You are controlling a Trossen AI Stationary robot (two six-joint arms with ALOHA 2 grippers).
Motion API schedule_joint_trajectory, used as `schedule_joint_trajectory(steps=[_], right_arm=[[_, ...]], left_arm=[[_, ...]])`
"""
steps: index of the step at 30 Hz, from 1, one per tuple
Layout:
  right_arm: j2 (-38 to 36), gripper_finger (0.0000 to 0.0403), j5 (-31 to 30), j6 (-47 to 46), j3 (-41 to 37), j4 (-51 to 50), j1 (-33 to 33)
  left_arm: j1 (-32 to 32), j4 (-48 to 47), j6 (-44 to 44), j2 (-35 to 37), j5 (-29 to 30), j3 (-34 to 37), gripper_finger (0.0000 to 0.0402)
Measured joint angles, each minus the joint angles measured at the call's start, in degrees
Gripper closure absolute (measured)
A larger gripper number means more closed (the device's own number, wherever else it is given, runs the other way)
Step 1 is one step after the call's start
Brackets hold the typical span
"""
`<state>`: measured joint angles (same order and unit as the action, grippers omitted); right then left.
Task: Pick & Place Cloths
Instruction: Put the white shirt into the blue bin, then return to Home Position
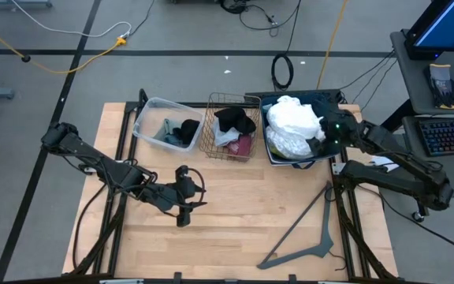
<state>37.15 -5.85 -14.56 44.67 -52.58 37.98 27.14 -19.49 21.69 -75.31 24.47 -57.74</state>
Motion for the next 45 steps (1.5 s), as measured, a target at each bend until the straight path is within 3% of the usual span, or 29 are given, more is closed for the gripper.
schedule_joint_trajectory(steps=[11, 17, 30, 33, 40, 45], right_arm=[[-3.09, 0.0005, 0.13, -1.02, 4.65, -0.37, -3.31], [-5.29, 0.0005, 0.28, 1.75, 4.67, 4.64, -4.92], [-7.01, 0.0007, 3.16, 6.77, 4.67, 6.94, -9.81], [-7.40, 0.0010, 3.32, 8.32, 4.67, 7.07, -11.32], [-8.30, 0.0016, 7.50, 8.23, 4.66, 8.40, -15.47], [-8.28, 0.0068, 7.50, 8.21, 2.73, 12.58, -18.58]], left_arm=[[0.00, -2.94, -2.52, 0.00, 0.02, 0.00, 0.0218], [-0.02, -5.38, -2.41, 0.67, 2.56, 0.00, 0.0218], [3.03, -14.19, 2.63, 12.28, 12.00, 0.54, 0.0218], [4.30, -12.56, 2.78, 15.61, 13.08, 4.36, 0.0218], [6.58, 2.50, -0.06, 26.68, 13.07, 20.03, 0.0218], [7.25, 7.61, -2.09, 35.42, 12.88, 29.34, 0.0218]])
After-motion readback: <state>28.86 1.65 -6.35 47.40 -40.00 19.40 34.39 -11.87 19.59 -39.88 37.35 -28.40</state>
